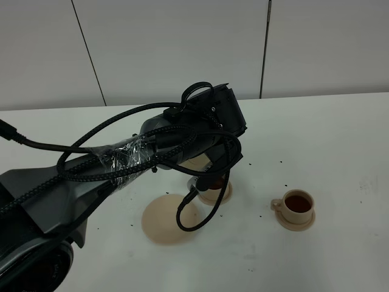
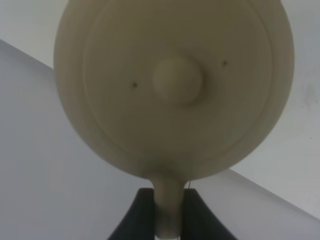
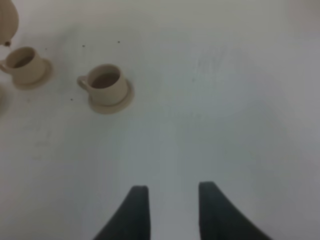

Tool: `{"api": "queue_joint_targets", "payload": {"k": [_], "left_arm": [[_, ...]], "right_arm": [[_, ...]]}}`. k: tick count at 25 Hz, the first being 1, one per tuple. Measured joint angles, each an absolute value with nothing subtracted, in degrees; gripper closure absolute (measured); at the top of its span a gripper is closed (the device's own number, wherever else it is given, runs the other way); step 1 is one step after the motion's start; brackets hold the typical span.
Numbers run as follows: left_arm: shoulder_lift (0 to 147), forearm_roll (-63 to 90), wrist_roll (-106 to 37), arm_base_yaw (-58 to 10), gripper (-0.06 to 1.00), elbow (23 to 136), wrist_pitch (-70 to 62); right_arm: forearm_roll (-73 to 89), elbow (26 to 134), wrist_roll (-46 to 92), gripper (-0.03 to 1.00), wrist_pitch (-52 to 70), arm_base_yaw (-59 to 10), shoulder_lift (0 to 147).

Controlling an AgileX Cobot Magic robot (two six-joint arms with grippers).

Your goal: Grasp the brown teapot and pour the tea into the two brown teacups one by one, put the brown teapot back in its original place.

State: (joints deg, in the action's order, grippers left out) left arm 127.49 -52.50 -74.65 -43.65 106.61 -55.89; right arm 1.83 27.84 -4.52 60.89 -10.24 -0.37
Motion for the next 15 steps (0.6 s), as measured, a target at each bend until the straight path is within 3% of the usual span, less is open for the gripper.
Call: {"api": "queue_joint_targets", "payload": {"k": [15], "left_arm": [[127.49, -52.5, -74.65, -43.65, 0.78, 106.61, -55.89]], "right_arm": [[1.83, 27.84, -4.52, 0.73, 60.89, -10.24, -0.37]]}}
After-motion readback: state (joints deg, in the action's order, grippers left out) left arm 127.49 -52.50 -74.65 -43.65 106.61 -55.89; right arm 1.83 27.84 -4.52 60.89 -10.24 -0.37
